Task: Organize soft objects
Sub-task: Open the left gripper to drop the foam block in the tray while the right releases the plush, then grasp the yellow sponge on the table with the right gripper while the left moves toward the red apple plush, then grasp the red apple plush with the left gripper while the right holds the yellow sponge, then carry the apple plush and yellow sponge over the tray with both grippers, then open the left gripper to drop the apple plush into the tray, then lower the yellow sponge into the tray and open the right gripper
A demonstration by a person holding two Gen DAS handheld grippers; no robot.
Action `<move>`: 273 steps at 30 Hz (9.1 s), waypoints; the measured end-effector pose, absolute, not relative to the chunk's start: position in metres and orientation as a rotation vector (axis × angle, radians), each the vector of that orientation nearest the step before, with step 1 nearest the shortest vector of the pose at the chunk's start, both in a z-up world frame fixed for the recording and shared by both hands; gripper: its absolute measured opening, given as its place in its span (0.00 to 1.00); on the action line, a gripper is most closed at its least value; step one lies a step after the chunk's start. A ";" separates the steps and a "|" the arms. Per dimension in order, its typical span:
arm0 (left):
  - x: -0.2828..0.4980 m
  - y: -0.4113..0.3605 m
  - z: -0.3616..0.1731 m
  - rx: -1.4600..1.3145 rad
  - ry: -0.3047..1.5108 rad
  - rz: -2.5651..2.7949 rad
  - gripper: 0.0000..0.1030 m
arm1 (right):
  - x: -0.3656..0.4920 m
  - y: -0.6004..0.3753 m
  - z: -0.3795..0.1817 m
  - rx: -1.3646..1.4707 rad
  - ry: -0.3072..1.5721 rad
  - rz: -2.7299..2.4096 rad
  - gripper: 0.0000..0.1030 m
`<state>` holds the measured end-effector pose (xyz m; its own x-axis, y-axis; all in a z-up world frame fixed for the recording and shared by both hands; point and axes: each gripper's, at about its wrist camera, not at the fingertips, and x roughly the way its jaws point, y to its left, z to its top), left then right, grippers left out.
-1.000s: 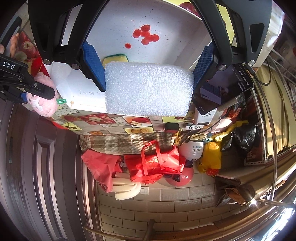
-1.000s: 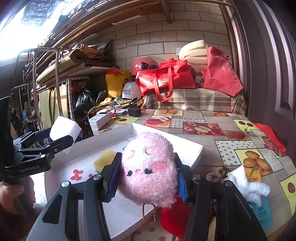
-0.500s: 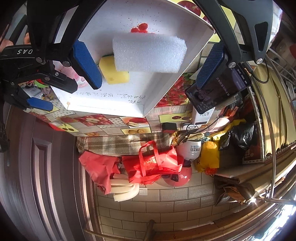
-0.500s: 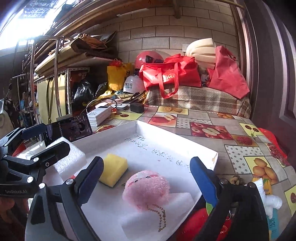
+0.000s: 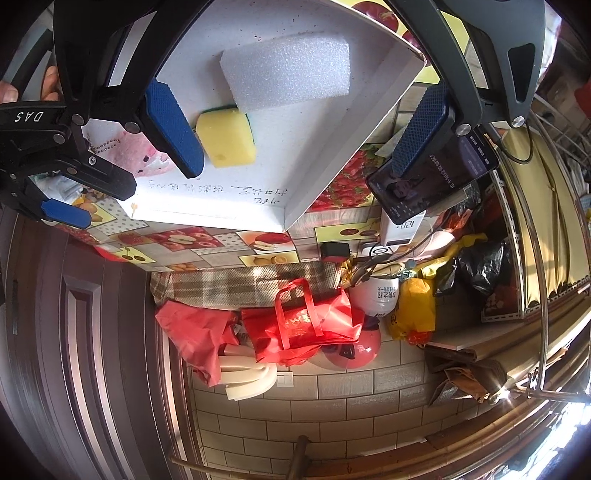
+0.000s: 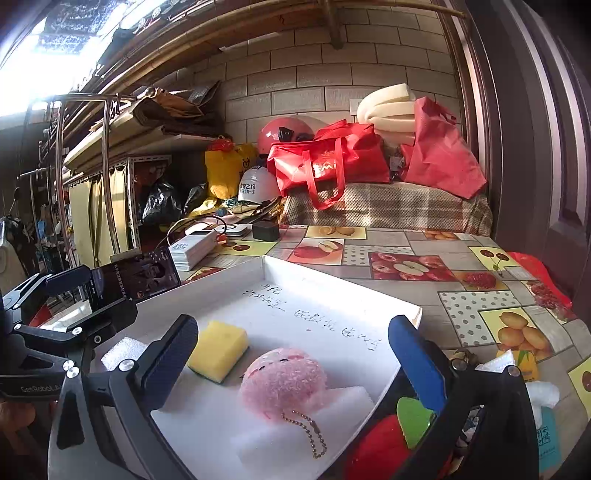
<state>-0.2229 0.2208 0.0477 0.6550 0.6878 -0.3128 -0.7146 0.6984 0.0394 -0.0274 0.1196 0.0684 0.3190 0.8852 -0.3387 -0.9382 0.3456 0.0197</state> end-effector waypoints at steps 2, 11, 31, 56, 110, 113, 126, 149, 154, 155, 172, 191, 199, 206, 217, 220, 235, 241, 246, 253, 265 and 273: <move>-0.222 0.217 0.050 -0.069 0.316 0.801 1.00 | -0.024 0.117 0.068 -0.184 0.331 1.202 1.00; -0.204 0.199 0.051 -0.025 0.351 0.763 1.00 | -0.018 0.092 0.068 -0.153 0.355 1.185 1.00; -0.181 0.147 0.051 0.056 0.346 0.621 1.00 | 0.016 -0.018 0.089 -0.079 0.206 0.989 1.00; -0.141 0.107 0.046 -0.099 0.447 0.154 1.00 | 0.033 -0.002 0.062 -0.409 0.423 1.157 1.00; -0.049 0.078 0.048 -0.124 0.729 0.131 0.98 | 0.087 -0.063 0.063 -0.101 0.591 1.127 0.32; -0.044 0.066 0.035 -0.078 0.773 0.133 0.98 | 0.089 -0.063 0.063 -0.097 0.595 1.128 0.32; -0.037 0.041 0.005 0.005 0.873 0.105 0.68 | 0.087 -0.061 0.064 -0.105 0.590 1.132 0.32; -0.141 0.082 0.063 0.018 0.303 0.320 0.61 | 0.058 -0.079 0.083 -0.081 0.321 1.025 0.32; -0.163 0.109 0.060 -0.006 0.285 0.419 0.61 | 0.052 -0.071 0.082 -0.100 0.309 1.035 0.32; -0.166 0.114 0.059 -0.005 0.282 0.438 0.61 | 0.050 -0.068 0.082 -0.105 0.306 1.038 0.32; -0.201 0.183 0.049 -0.091 0.283 0.646 0.61 | 0.021 -0.021 0.079 -0.178 0.291 1.125 0.32; -0.202 0.206 0.046 -0.085 0.310 0.700 0.62 | -0.060 0.080 0.066 -0.286 0.311 1.458 0.31; -0.202 0.209 0.046 -0.090 0.317 0.696 0.62 | -0.059 0.125 0.053 -0.458 0.361 1.489 0.31; -0.200 0.209 0.046 -0.091 0.325 0.695 0.62 | -0.025 0.159 0.052 -0.462 0.355 1.328 0.32; -0.191 0.215 0.044 -0.101 0.342 0.727 0.63 | -0.026 0.150 0.058 -0.343 0.379 1.353 0.32; -0.191 0.214 0.044 -0.096 0.341 0.740 0.70 | -0.024 0.148 0.060 -0.323 0.374 1.343 0.36; -0.199 0.217 0.046 -0.116 0.310 0.772 1.00 | -0.010 0.143 0.060 -0.252 0.408 1.233 1.00; -0.200 0.217 0.046 -0.114 0.307 0.772 1.00 | -0.009 0.143 0.060 -0.249 0.410 1.230 1.00; -0.200 0.218 0.047 -0.116 0.302 0.771 1.00 | -0.004 0.141 0.059 -0.229 0.420 1.226 1.00; -0.203 0.216 0.051 -0.130 0.272 0.773 1.00 | -0.001 0.138 0.060 -0.207 0.429 1.219 1.00; -0.204 0.214 0.051 -0.121 0.267 0.782 1.00 | 0.006 0.118 0.064 -0.114 0.404 1.167 1.00; -0.200 0.202 0.050 -0.107 0.281 0.750 1.00 | 0.003 0.110 0.065 -0.127 0.396 1.182 1.00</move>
